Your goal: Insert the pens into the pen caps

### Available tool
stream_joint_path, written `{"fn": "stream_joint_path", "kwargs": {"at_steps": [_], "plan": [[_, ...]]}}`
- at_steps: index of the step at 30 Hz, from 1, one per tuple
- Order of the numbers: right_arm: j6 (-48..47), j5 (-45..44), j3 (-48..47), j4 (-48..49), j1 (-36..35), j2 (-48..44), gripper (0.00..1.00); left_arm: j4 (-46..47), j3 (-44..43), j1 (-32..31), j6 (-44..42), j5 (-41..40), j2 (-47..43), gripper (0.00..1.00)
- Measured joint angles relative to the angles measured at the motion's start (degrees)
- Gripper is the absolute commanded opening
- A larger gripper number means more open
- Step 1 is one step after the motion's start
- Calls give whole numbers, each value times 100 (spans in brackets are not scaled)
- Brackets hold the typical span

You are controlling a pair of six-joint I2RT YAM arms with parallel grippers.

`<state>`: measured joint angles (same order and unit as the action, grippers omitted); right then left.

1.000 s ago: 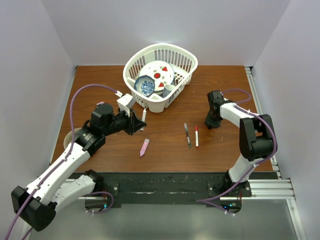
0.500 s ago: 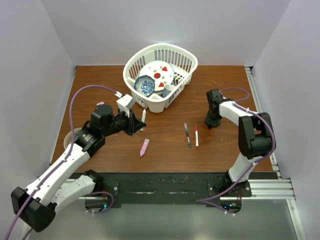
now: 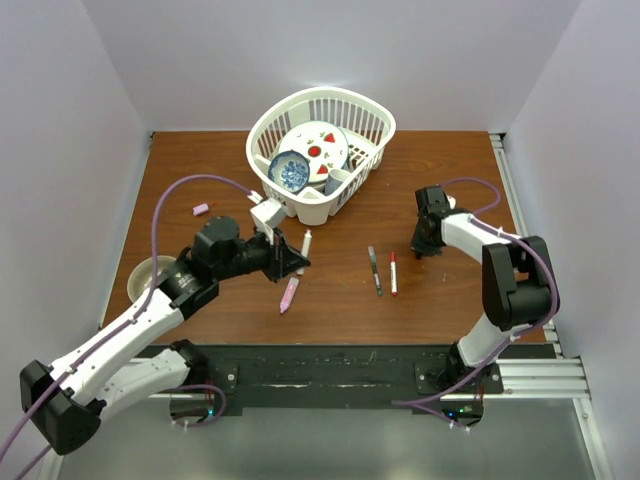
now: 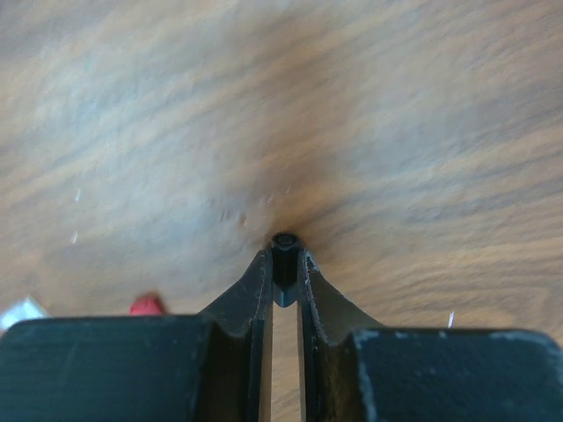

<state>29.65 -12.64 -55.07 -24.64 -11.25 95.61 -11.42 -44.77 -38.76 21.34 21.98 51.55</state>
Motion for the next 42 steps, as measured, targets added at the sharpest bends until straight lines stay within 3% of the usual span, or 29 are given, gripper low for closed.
{"fn": "stream_joint_path", "kwargs": {"at_steps": [4, 15, 20, 29, 42], "plan": [[-81, 334, 573, 72, -48, -664, 5, 323, 136, -522, 330, 59, 179, 0], [492, 1720, 1381, 820, -376, -3668, 5, 2166, 1032, -601, 1449, 564, 929, 0], [1032, 2236, 1432, 1419, -649, -4553, 6, 3226, 1255, -636, 2070, 920, 1464, 0], [1722, 2636, 1432, 2218, -1204, -4756, 6, 4487, 1211, -706, 2660, 1239, 2140, 0], [1919, 2736, 1434, 2726, -1663, -4802, 6, 4878, 756, -745, 2848, 1541, 2640, 0]]}}
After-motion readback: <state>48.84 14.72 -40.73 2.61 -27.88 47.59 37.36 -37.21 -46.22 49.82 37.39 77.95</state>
